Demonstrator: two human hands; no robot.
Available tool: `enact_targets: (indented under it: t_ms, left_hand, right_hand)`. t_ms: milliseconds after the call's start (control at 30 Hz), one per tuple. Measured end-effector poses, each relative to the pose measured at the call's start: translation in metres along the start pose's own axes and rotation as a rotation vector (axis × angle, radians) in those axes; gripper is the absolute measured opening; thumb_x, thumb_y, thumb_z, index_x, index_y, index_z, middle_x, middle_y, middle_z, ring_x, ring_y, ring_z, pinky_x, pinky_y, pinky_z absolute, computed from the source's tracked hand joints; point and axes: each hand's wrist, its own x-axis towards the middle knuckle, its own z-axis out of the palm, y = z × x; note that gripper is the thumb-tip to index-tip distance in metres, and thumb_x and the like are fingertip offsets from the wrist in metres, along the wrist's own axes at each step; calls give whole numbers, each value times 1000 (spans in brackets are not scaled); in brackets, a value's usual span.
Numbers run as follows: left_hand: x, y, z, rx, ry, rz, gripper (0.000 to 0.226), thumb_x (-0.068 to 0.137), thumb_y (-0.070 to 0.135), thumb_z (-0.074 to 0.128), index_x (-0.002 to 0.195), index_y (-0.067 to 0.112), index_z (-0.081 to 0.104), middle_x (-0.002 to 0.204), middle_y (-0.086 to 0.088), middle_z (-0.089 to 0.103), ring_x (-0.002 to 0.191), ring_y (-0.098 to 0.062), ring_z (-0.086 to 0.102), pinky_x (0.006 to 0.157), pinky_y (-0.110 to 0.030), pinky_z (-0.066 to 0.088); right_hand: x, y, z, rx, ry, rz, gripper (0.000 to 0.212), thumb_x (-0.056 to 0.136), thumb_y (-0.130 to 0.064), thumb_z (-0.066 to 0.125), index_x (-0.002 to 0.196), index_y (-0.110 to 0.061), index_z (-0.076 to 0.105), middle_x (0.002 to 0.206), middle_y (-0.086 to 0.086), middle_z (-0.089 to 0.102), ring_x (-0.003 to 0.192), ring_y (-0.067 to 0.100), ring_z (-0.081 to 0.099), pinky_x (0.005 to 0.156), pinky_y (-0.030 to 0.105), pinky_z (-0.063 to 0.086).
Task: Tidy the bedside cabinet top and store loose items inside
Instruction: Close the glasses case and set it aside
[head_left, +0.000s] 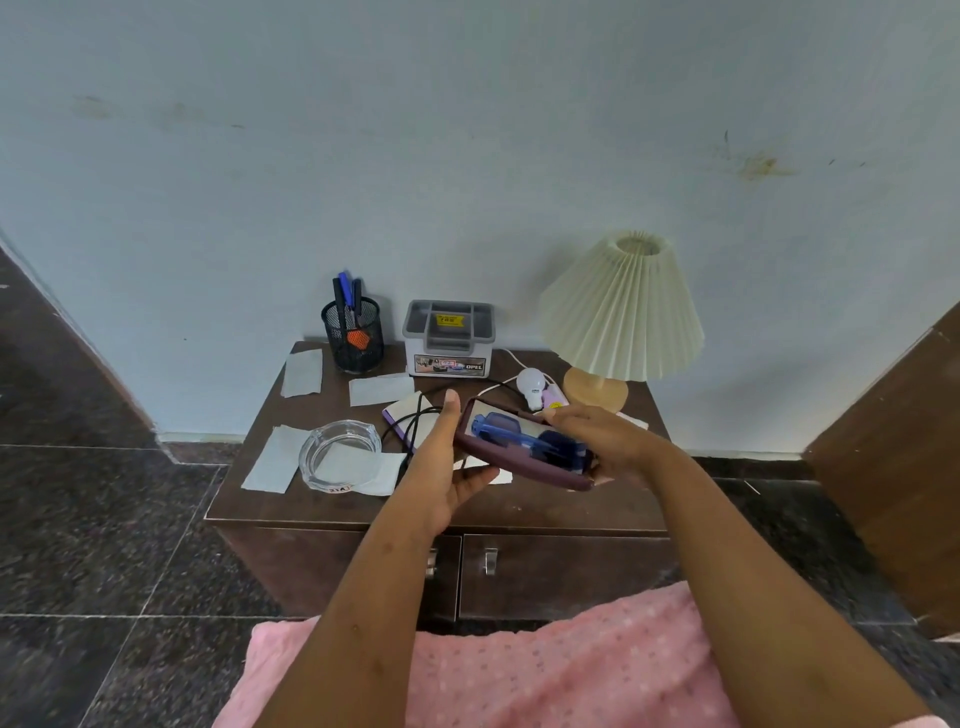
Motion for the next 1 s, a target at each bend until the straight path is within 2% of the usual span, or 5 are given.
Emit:
enact_targets:
  t_ms: [167,300,433,833,1000]
  left_hand:
    - [3,0,0,74,-2,26,53,80,62,49,114,21,46,101,-8,60,87,-21,63,53,-28,58]
    - [10,-8,-2,213,113,167,48,81,57,56,110,20,50,94,-1,61,75,-12,63,47,-18,51]
    - [13,-8,-4,164,130,174,38,83,43,63,108,19,48,94,-1,61,76,-12,63,46,-17,51]
    - [17,-10,-8,105,112,134,44,81,30,69,117,13,49,106,-7,60,81,-15,64,48,-19,54]
    - [19,-10,-9,92,124,136,45,82,29,69,119,12,50,100,-4,61,80,-14,64,47,-18,54]
  right_hand:
    - [-4,-1,-4,220,-158,52,57,64,-75,51,102,-36,70,114,5,64,98,27,66,64,39,58]
    - [-7,-5,5,105,-306,-34,49,65,-57,72,109,-39,62,117,7,60,92,24,70,68,38,59]
    - [-1,-7,12,7,-280,-66,44,76,-26,76,110,-43,54,122,3,53,95,24,68,66,33,58]
    - [3,-4,11,4,-299,-68,38,82,-25,70,112,-42,55,115,4,61,82,18,72,66,31,59]
    - [5,-3,11,22,-303,-64,42,79,-25,73,114,-40,57,114,5,63,84,21,72,66,33,59]
